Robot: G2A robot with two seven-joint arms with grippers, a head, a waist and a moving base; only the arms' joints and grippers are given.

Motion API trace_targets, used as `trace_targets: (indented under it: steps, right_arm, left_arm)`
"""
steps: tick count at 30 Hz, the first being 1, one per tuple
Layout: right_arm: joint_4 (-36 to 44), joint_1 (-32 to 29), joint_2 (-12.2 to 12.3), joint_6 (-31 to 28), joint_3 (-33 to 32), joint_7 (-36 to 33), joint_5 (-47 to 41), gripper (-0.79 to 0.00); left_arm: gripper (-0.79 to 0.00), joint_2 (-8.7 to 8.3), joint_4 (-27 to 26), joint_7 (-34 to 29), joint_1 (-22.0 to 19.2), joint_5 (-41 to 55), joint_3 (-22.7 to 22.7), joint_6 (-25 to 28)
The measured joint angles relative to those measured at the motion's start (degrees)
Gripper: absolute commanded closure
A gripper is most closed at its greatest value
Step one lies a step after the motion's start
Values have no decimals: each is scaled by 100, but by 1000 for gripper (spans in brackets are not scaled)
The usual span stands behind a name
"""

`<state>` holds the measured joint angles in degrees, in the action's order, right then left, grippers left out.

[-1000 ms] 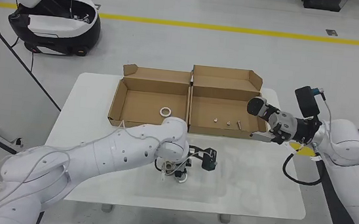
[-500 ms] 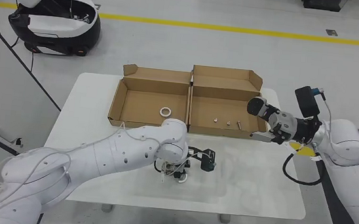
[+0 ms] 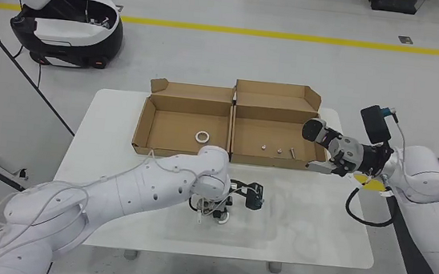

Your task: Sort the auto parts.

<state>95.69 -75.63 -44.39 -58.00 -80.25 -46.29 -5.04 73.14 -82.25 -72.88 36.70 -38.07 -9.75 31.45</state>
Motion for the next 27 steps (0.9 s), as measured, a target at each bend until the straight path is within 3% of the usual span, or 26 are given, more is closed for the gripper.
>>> trace_targets:
  steps: [2,3,14,20,27]
  right_arm:
    - [0,0,0,0,0,0,0,-785]
    - [0,0,0,0,0,0,0,-785]
    - [0,0,0,0,0,0,0,-785]
    - [0,0,0,0,0,0,0,-785]
    - [0,0,0,0,0,0,0,-785]
  left_arm:
    - [-9,11,39,2,7,-30,0,2]
    - [0,20,68,4,9,-42,0,4]
    - [0,36,54,-17,-320,245,1,-17]
    - [0,-170,-321,-81,-792,689,1,-82]
    - [0,-625,-803,77,-1298,1190,-28,76]
